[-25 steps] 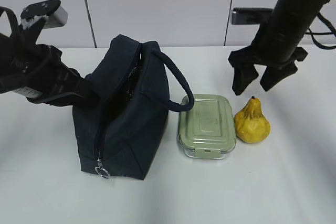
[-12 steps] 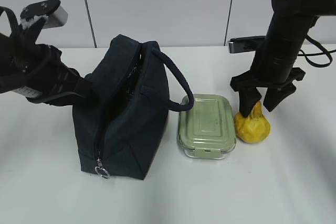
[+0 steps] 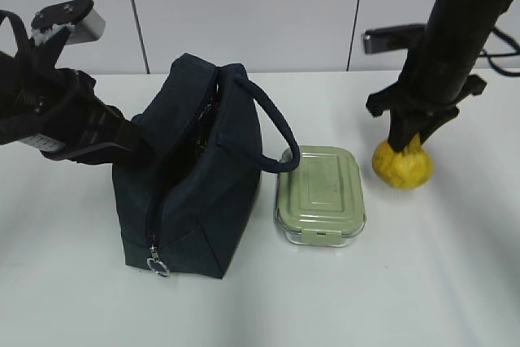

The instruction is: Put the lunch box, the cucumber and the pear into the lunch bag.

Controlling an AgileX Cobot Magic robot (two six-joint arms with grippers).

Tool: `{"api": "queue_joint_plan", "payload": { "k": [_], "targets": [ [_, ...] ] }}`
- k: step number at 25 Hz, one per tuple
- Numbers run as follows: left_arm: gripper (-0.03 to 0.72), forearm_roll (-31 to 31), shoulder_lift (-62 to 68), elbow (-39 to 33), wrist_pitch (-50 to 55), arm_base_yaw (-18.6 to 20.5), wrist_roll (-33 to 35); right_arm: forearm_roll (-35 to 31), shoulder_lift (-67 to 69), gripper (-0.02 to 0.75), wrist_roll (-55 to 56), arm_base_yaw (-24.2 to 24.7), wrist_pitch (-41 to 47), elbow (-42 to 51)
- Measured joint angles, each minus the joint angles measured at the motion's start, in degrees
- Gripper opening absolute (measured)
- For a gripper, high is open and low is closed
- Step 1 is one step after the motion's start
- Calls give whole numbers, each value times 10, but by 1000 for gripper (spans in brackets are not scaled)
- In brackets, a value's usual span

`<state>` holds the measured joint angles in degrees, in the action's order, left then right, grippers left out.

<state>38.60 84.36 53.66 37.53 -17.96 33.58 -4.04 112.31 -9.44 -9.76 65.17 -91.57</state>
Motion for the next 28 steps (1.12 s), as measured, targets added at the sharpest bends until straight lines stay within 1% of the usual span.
{"api": "queue_joint_plan", "payload": {
  "k": [1, 3, 5, 8, 9, 10, 11, 13, 16, 18, 21, 22, 23, 26, 28],
  "targets": [
    [1, 0, 0, 0, 0, 0, 0, -16, -23, 171, -8, 0, -5, 0],
    [1, 0, 0, 0, 0, 0, 0, -106, -62, 170, -56, 0, -16, 0],
    [1, 0, 0, 0, 0, 0, 0, -239, -90, 170, -133, -6, -19, 0],
    [1, 0, 0, 0, 0, 0, 0, -391, -105, 169, -229, -24, -27, -5],
    [1, 0, 0, 0, 0, 0, 0, -425, -106, 169, -248, -33, -28, -9],
    [1, 0, 0, 0, 0, 0, 0, -434, -106, 169, -257, -38, -29, -10],
    [1, 0, 0, 0, 1, 0, 0, -468, -106, 169, -282, -54, -38, -14],
    [1, 0, 0, 0, 1, 0, 0, -497, -106, 169, -307, -78, -56, -15],
    [1, 0, 0, 0, 1, 0, 0, -505, -105, 168, -332, -123, -90, -17],
    [1, 0, 0, 0, 1, 0, 0, -488, -89, 168, -336, -150, -110, -20],
    [1, 0, 0, 0, 1, 0, 0, -424, -56, 167, -314, -164, -124, -20],
    [1, 0, 0, 0, 1, 0, 0, -398, -48, 167, -301, -164, -126, -20],
    [1, 0, 0, 0, 1, 0, 0, -351, -32, 167, -270, -164, -127, -20],
    [1, 0, 0, 0, 1, 0, 0, -278, -8, 167, -222, -164, -124, -20],
    [1, 0, 0, 0, 1, 0, 0, -273, -3, 171, -217, -164, -122, -20]
  ]
}}
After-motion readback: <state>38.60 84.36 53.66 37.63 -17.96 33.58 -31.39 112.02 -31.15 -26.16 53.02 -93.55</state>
